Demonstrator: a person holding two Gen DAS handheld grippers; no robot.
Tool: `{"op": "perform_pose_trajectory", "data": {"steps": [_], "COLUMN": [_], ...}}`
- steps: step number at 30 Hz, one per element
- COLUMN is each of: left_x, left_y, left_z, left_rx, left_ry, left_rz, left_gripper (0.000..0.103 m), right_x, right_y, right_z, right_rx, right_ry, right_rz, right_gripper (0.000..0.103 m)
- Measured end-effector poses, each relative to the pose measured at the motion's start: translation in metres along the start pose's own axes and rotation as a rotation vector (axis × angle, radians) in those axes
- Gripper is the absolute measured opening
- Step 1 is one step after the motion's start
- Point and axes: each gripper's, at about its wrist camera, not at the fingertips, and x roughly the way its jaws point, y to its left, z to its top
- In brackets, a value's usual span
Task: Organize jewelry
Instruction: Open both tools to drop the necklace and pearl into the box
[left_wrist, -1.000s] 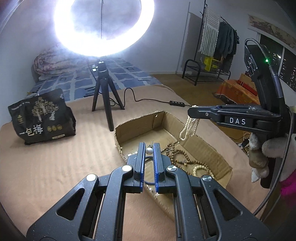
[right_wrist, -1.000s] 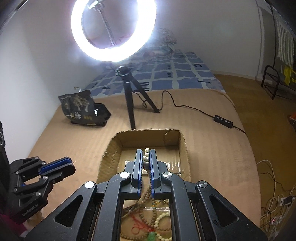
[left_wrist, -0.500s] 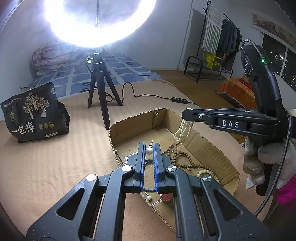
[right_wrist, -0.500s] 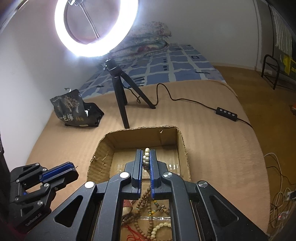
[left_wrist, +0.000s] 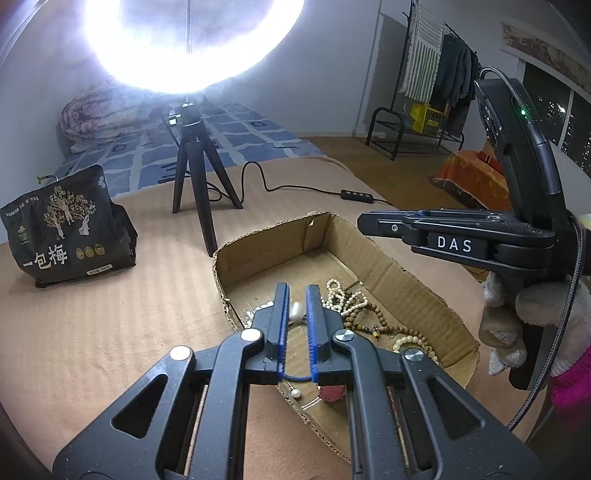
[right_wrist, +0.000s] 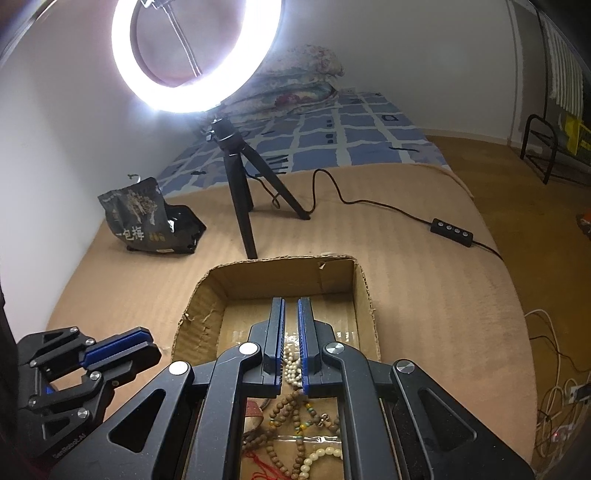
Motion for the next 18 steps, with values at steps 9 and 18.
{"op": "perform_pose_trajectory", "data": {"steps": [9, 18], "left_x": [-0.009, -0.026], "left_y": [-0.001, -0.005], "left_z": [0.0, 0.001], "left_rx": [0.005, 0.016], "left_ry": [-0.025, -0.041], "left_rz": [0.019, 0.03], "left_gripper": [0.049, 0.051], "right_x": [-0.009, -0.022], "right_y": [-0.003, 0.003], "right_z": [0.003, 0.004], "right_rx": [0.024, 0.015], "right_ry": [-0.031, -0.041], "right_rz": [-0.062, -0.075], "right_gripper": [0.06, 0.061]}}
